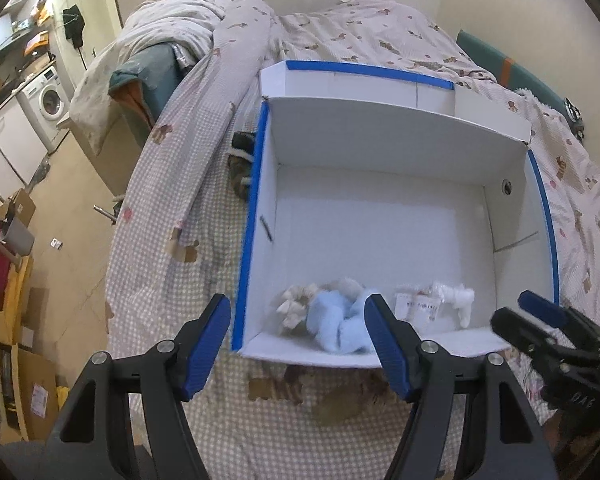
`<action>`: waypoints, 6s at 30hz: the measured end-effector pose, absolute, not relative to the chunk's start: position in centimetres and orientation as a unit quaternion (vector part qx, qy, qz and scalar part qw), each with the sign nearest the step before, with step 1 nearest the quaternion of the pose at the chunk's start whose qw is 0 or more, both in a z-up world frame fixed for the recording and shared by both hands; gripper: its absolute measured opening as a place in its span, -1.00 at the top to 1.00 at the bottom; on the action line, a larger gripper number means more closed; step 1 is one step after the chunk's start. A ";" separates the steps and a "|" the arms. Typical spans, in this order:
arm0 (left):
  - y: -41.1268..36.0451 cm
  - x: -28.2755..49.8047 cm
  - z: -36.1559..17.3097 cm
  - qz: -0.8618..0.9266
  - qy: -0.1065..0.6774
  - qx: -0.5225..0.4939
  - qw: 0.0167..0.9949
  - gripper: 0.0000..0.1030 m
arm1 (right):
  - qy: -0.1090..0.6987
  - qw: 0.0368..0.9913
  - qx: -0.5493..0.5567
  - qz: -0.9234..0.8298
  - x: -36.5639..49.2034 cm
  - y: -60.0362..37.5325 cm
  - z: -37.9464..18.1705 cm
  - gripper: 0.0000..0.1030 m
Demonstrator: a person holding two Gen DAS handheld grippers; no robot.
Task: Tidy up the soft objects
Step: 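Withdraw both tools from the box toward the items on the bed, then grasp the pink plush ball with the right tool while the left tool grasps the tan item, then carry the pink plush ball and tan item over the box with both tools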
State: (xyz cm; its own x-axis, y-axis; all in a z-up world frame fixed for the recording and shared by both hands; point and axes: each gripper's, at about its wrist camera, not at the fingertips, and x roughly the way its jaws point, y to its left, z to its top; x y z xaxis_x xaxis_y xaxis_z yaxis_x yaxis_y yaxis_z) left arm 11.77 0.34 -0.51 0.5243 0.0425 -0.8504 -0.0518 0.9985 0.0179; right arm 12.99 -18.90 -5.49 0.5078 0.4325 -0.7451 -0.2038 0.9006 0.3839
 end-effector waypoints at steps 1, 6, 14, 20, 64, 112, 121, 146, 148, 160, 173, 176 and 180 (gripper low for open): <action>0.6 11.4 -0.5 0.027 0.488 -0.006 0.873 -0.29 | 0.459 0.860 0.125 0.185 12.6 -18.9 -5.4 -0.67; 1.7 9.4 -0.4 0.023 0.480 -0.005 0.877 -0.29 | 0.461 0.859 0.129 0.183 10.7 -19.4 -5.4 -0.67; 3.2 7.9 -1.8 0.026 0.495 -0.028 0.868 -0.29 | 0.489 0.848 0.125 0.161 8.0 -19.6 -6.9 -0.67; 4.6 7.5 -4.0 0.041 0.507 -0.045 0.860 -0.29 | 0.515 0.835 0.129 0.146 7.8 -19.7 -8.6 -0.67; -1.4 9.3 -11.6 -0.085 0.583 -0.009 0.808 0.87 | 0.576 0.795 0.165 0.089 9.8 -20.8 -13.4 -0.67; 4.0 7.0 -9.4 0.000 0.561 -0.083 0.824 0.87 | 0.536 0.828 0.042 0.158 7.4 -18.0 -8.3 0.43; 3.3 6.6 -9.3 0.000 0.556 -0.059 0.829 0.87 | 0.532 0.831 0.039 0.158 7.3 -16.6 -9.4 0.43; 0.5 6.8 0.6 0.003 0.447 -0.018 0.894 0.87 | 0.423 0.883 0.106 0.173 7.2 -18.6 -2.5 0.43; 0.3 7.8 1.0 -0.004 0.445 -0.025 0.895 0.87 | 0.419 0.884 0.110 0.174 7.7 -18.7 -2.0 0.43; -1.8 13.2 2.4 -0.018 0.435 -0.016 0.900 0.87 | 0.393 0.898 0.095 0.171 13.4 -19.1 0.0 0.43; -4.6 16.7 -2.5 -0.047 0.495 -0.021 0.867 0.87 | 0.466 0.859 0.148 0.149 16.7 -20.3 -6.8 0.43; -5.3 17.1 -2.9 -0.053 0.500 -0.016 0.864 0.87 | 0.479 0.852 0.154 0.148 16.9 -20.2 -7.4 0.43; -6.6 17.4 -3.6 -0.060 0.509 -0.012 0.859 0.87 | 0.504 0.830 0.183 0.154 17.0 -20.4 -8.8 0.43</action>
State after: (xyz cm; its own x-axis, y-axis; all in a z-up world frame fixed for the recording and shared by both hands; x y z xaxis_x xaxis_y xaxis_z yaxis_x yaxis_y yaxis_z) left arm 17.44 -6.62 -3.65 0.4751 -0.1159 -0.8723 0.0919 0.9924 -0.0818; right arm 17.02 -20.36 -8.81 0.4451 0.4410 -0.7793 -0.0718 0.8851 0.4598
